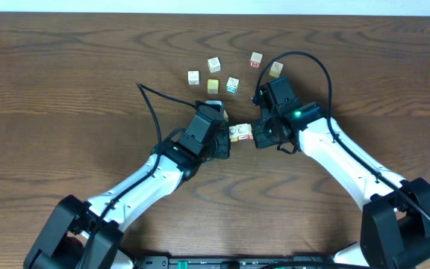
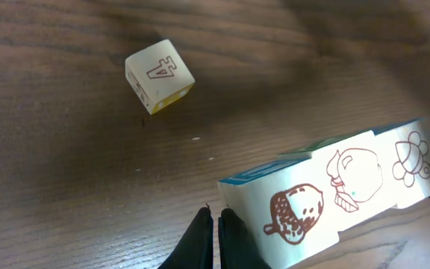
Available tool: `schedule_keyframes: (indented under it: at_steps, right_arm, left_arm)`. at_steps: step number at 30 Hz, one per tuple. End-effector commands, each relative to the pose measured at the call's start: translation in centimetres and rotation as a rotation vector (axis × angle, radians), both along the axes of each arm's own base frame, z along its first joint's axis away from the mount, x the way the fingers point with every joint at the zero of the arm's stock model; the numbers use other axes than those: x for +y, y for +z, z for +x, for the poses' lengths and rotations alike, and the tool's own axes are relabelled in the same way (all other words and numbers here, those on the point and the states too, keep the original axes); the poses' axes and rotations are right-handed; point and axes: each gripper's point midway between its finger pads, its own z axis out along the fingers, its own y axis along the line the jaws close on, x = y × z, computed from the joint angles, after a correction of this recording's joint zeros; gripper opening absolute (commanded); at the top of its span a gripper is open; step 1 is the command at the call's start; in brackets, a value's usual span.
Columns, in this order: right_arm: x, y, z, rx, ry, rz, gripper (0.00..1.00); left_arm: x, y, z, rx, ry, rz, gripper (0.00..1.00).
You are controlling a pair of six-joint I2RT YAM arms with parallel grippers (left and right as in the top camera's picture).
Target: Lift 3 blocks
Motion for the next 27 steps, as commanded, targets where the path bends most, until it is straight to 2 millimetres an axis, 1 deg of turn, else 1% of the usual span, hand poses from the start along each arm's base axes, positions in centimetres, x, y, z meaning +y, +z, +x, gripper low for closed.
schedule_keyframes:
  at_steps: [1, 9, 18, 24, 27]
  right_arm:
    - [4.1, -0.3, -2.5, 0.082, 0.106, 0.145, 0.01]
    - [4.1, -1.8, -2.7, 0.106, 0.095, 0.137, 0.01]
    - [4.5, -1.7, -2.7, 0.108, 0.095, 0.161, 0.01]
    - [5.4, -1.2, -2.6, 0.113, 0.097, 0.220, 0.01]
    - [5.5, -1.2, -2.6, 0.118, 0.082, 0.226, 0.01]
  left_arm:
    - [-3.7, 2.3, -0.5, -0.016, -0.107, -0.102, 0.07]
    - [-4.0, 2.3, -0.7, -0.016, -0.115, -0.102, 0.07]
    - [-4.1, 2.1, -0.8, -0.013, -0.120, -0.099, 0.07]
    - [-4.2, 2.2, -0.8, -0.015, -0.120, -0.101, 0.07]
    - [-4.2, 2.2, -0.8, -0.015, -0.120, -0.101, 0.07]
